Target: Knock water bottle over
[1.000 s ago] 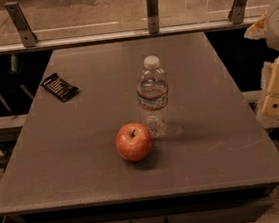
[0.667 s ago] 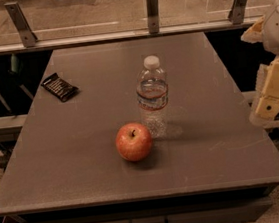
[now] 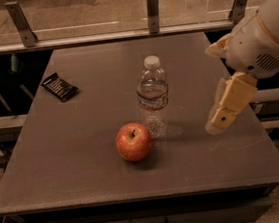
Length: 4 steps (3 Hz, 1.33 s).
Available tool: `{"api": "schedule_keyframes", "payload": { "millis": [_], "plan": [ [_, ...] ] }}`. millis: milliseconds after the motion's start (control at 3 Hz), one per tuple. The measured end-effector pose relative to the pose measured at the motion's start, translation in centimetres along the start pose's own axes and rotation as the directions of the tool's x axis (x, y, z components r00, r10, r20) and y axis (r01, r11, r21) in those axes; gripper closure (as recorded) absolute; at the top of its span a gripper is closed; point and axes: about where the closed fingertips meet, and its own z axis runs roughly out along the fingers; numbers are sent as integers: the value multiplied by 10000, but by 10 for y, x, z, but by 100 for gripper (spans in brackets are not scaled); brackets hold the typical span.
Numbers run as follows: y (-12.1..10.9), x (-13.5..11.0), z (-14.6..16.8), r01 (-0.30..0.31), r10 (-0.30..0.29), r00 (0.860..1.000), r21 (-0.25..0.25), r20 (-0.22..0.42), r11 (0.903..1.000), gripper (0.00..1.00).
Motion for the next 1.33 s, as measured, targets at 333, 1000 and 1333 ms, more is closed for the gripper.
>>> {"api": "schedule_keyframes", "payload": {
  "millis": [333, 1000, 1333],
  "plan": [
    [2, -23, 32, -32, 88, 9897, -392, 1431, 9992, 0],
    [-5, -66, 80, -168, 545, 9162, -979, 3970, 9951, 16],
    [-19, -80, 88, -388, 838, 8772, -1041, 4728, 9938, 40]
  ]
}}
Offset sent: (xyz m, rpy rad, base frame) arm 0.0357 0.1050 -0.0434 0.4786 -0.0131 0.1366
